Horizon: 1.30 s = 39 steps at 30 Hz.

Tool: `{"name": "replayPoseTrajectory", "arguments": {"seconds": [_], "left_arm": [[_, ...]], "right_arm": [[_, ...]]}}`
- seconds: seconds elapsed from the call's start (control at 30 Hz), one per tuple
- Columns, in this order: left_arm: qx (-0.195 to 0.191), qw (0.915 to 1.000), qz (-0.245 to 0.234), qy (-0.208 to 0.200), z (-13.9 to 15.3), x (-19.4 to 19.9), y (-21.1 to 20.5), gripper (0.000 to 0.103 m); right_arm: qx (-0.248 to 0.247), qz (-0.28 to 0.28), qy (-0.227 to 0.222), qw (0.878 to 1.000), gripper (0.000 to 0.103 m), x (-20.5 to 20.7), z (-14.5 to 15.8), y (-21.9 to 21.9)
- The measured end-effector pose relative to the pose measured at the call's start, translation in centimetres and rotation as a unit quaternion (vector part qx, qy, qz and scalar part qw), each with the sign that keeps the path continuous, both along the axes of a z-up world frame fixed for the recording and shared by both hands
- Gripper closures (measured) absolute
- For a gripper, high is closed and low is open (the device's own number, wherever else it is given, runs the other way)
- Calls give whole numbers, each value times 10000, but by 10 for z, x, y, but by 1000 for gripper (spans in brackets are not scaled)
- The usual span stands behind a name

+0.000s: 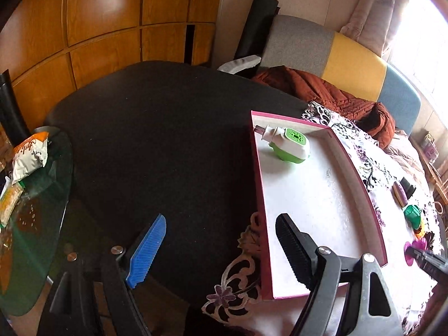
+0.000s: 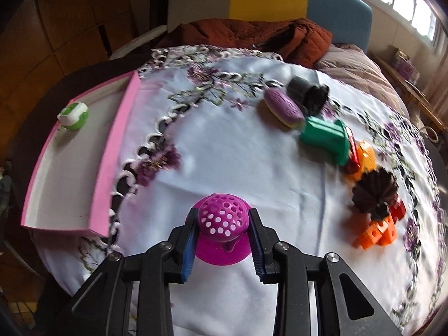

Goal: Organize rigid objects
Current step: 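Carry the magenta toy into the tray and release it with the right tool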

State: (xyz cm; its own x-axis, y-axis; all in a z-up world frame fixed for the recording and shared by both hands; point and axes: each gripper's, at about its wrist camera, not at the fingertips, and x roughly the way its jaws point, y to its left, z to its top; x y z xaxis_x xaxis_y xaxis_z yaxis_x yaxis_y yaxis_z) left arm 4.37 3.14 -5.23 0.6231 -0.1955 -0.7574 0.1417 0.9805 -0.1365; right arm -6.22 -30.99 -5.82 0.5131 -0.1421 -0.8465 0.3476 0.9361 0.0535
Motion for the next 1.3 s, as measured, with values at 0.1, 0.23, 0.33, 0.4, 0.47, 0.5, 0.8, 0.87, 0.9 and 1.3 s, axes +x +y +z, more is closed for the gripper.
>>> {"name": "replayPoseTrajectory", "arguments": {"seconds": [0.1,0.23,0.33,0.4,0.47,0.5,0.8,0.87,0.9,1.3], "left_arm": [[4,10000,-19,-47,2,-1,0,21],[79,9998,-87,-183,11,-4,-1,21],[94,9995,-83,-276,18,-8,1,21],[61,9995,-70,-317,23,-8,2,21],[-17,9994,-84,-341,25,-10,5,21],[-58,9992,-79,-375,27,-11,7,21],[-231,9987,381,-259,25,-3,29,21],[-218,9979,570,-196,22,0,36,21],[-209,9975,647,-188,22,0,39,21],[-107,9936,1094,-249,22,-1,65,21]], "right_arm": [[158,474,-282,9984,69,25,19,26],[307,1167,-441,9917,69,66,32,70],[263,1581,-422,9862,69,97,32,103],[264,1729,-364,9839,69,117,27,119],[331,1778,-276,9831,69,138,21,131],[322,1778,-235,9833,69,148,17,136],[74,1821,290,9828,69,201,-19,169],[60,1814,301,9829,68,204,-23,170],[35,1823,271,9829,68,205,-23,172],[53,1961,80,9805,52,183,-14,174]]}}
